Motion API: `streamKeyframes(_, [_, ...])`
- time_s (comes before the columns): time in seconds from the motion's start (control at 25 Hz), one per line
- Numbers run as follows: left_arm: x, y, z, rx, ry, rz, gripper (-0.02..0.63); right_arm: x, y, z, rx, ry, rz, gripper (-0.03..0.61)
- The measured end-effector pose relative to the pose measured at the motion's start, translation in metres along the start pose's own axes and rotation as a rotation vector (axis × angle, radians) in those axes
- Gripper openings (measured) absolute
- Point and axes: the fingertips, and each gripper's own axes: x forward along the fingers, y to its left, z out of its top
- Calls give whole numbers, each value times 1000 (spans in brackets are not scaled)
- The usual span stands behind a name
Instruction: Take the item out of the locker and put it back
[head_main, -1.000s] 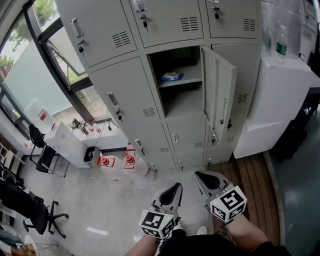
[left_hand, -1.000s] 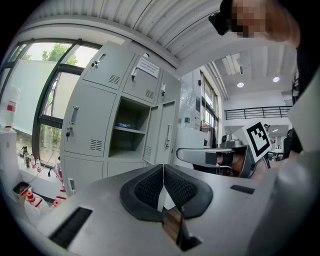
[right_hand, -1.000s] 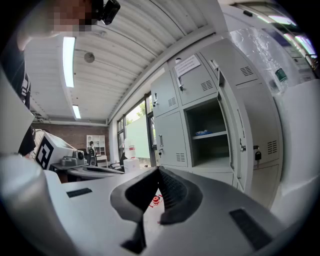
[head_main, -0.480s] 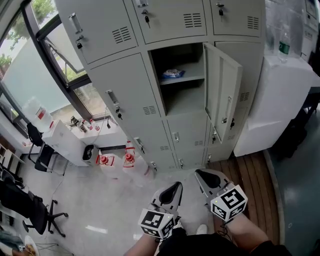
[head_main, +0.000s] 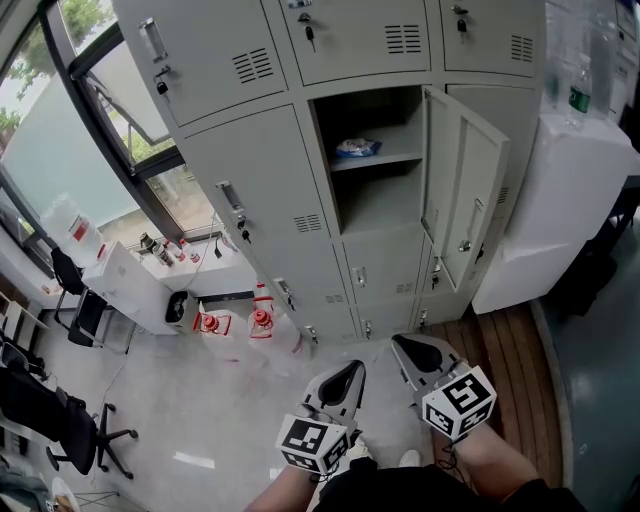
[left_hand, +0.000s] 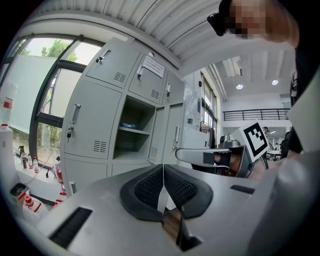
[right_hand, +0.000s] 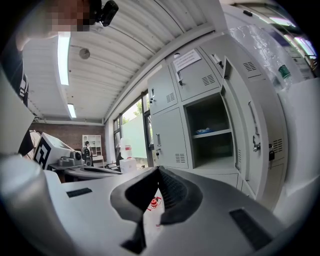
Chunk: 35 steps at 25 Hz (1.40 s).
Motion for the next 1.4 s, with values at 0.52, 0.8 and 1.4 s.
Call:
streamKeyframes(0.52, [4, 66, 9, -6, -11, -27, 20, 66, 8, 9, -9, 6, -29, 54])
streamKeyframes(0.8, [9, 92, 16, 3, -11, -83, 18, 101, 7, 15, -22, -4, -72, 54])
streamKeyframes(1.4, [40, 111, 40, 15, -48, -134, 18, 133, -34, 52, -91, -48, -161, 54])
